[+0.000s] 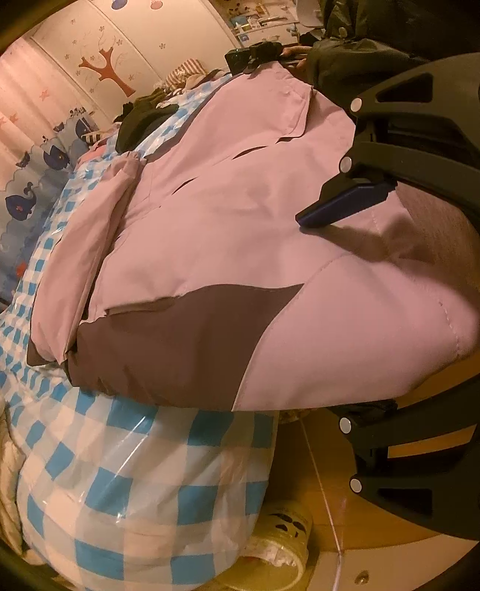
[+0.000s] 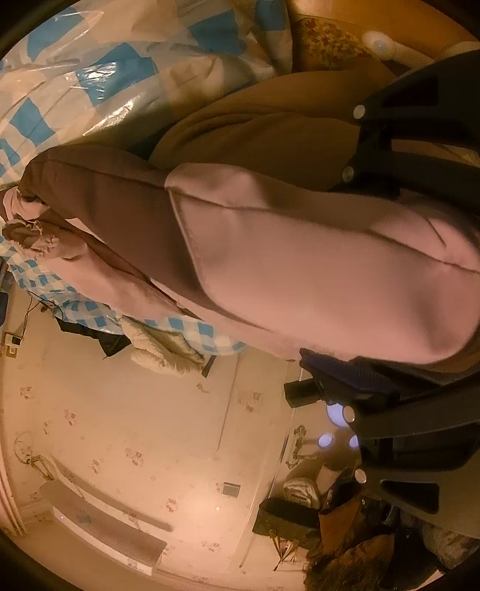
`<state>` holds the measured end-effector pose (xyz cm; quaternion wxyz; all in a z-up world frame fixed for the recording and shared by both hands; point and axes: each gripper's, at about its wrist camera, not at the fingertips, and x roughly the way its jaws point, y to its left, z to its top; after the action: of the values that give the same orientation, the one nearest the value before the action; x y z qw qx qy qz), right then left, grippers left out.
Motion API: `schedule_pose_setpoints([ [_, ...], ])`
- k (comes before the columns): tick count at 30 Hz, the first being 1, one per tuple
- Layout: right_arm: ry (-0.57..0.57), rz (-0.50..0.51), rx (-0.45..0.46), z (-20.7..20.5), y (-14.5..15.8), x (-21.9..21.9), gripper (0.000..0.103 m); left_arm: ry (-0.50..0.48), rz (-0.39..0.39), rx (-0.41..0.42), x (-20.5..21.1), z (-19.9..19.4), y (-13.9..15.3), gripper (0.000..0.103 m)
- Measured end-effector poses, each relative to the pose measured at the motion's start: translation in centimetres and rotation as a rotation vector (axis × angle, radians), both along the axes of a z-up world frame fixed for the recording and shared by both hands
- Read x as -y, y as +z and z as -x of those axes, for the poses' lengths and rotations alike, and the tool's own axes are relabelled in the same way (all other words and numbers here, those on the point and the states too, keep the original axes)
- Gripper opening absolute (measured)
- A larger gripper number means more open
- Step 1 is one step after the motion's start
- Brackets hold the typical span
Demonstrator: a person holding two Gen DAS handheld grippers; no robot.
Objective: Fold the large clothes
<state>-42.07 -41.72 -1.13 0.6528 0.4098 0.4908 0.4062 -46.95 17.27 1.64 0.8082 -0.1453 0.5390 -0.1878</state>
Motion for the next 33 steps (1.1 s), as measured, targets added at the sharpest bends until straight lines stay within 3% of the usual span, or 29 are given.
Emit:
schedule_pose_setpoints([
  [1,-0.002,0.005,0.006,0.0,0.0,0.1,0.065,0.003,0.017,-0.001,-0.2,0.0,-0.3,0.069],
  [2,-0.006,0.009,0.016,0.1,0.1,0.0,0.054,0.004,0.043,-0.007,-0.5,0.1,-0.6,0.066],
  [7,-0.043,-0.005,0.050,0.2,0.2,0.2,0.035,0.025,0.215,-0.027,-1.5,0.1,-1.3,0.024],
  [11,-0.110,-0.123,0.115,0.1,2.0,1.0,0.031,0.073,0.384,0.060,-3.4,0.4,1.2,0.015],
  [14,-0.118,-0.182,0.162,-0.1,3.5,1.1,0.031,0.074,0.423,0.111,-3.9,0.6,2.9,0.015],
  [17,-0.104,-0.180,0.182,0.1,3.8,1.1,0.031,0.049,0.367,0.126,-3.4,0.9,3.4,0.015],
  [18,-0.100,-0.170,0.174,0.3,3.4,1.2,0.031,0.048,0.320,0.121,-2.9,0.9,3.4,0.015],
  [20,-0.097,-0.160,0.144,0.6,1.9,1.6,0.031,0.023,0.151,0.113,-1.1,1.0,3.3,0.015],
  [22,-0.109,-0.167,0.117,1.0,0.6,1.9,0.031,0.005,0.052,0.117,0.0,0.9,3.5,0.015],
  [27,-0.127,-0.166,0.073,1.7,-1.3,2.8,0.031,-0.008,-0.111,0.135,1.4,0.9,4.0,0.015],
  [28,-0.119,-0.143,0.066,1.7,-1.3,2.7,0.034,-0.008,-0.132,0.136,1.6,1.0,4.1,0.016],
  [31,-0.107,-0.069,0.041,1.7,-1.3,2.2,0.068,-0.006,-0.167,0.131,1.7,1.0,3.8,0.017],
  [33,-0.099,-0.045,0.028,1.6,-1.3,2.0,0.072,-0.008,-0.180,0.128,1.8,1.0,3.5,0.020],
])
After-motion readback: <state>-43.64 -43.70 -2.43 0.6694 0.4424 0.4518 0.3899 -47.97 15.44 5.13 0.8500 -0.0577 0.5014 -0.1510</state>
